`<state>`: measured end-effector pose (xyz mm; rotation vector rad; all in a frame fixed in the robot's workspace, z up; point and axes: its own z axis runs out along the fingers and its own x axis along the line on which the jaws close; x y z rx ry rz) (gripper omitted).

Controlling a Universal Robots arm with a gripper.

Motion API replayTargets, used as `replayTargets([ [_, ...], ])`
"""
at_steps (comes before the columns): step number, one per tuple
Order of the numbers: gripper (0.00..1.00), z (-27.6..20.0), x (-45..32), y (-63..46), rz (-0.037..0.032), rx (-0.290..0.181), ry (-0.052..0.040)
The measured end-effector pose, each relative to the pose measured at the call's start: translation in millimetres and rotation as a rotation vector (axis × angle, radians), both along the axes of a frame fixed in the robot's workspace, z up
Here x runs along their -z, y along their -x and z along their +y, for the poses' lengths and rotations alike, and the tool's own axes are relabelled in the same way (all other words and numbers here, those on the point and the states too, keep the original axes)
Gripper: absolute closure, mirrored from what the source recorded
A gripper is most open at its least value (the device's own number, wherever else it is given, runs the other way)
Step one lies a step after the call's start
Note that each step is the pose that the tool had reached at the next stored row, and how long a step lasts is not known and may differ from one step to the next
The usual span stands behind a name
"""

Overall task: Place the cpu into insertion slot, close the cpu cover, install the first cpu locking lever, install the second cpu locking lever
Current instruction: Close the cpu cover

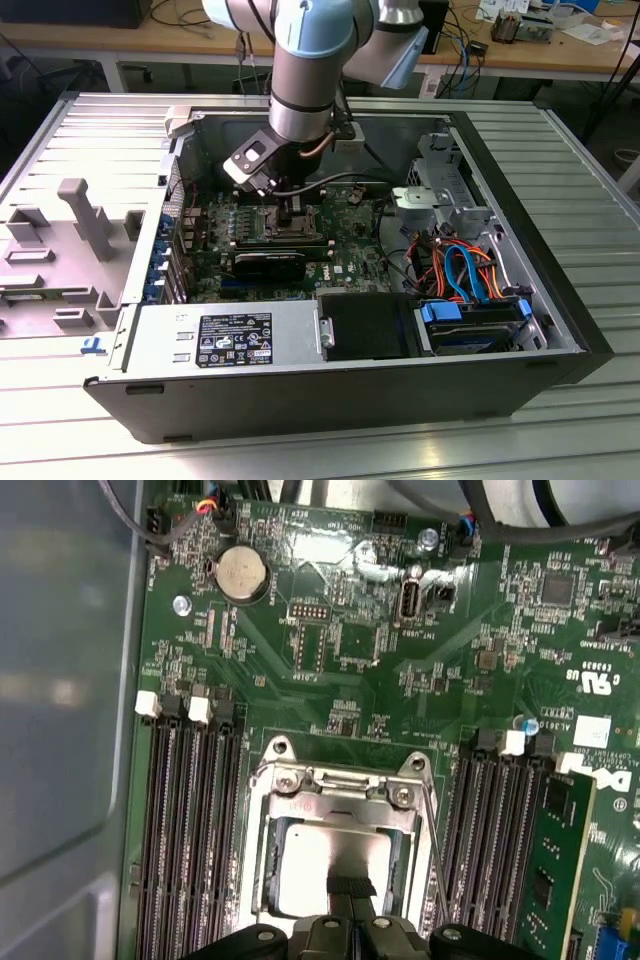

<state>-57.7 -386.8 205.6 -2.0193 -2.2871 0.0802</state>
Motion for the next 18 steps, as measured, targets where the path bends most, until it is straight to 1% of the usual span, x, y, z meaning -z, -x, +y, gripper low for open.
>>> replayTargets([
  [2, 0.89, 0.2, -1.6, -0.5, -0.0005, 0.0, -0.0044],
  [5, 0.89, 0.0, -8.8, -0.9, 0.0012, 0.0, -0.0119],
  [6, 0.89, 0.0, -10.1, -1.2, 0.0021, 0.0, -0.014],
  [7, 0.89, 0.0, -10.5, -2.6, 0.0052, 0.0, -0.0162],
  [8, 0.89, 0.0, -10.5, -4.9, 0.0099, 0.0, -0.018],
  [9, 0.89, 0.0, -10.6, -9.5, 0.0197, 0.0, -0.0187],
  [11, 0.89, 0.0, -10.6, -15.8, 0.0329, 0.0, -0.019],
  [12, 0.89, 0.0, -10.7, -23.1, 0.047, 0.0, -0.0191],
  [13, 0.89, -0.1, -11.2, -25.4, 0.0519, 0.0, -0.0188],
  [15, 0.89, 0.0, -14.1, -27.8, 0.0576, 0.001, -0.0192],
  [18, 0.89, 0.0, -21.8, -28.5, 0.0613, 0.001, -0.0191],
])
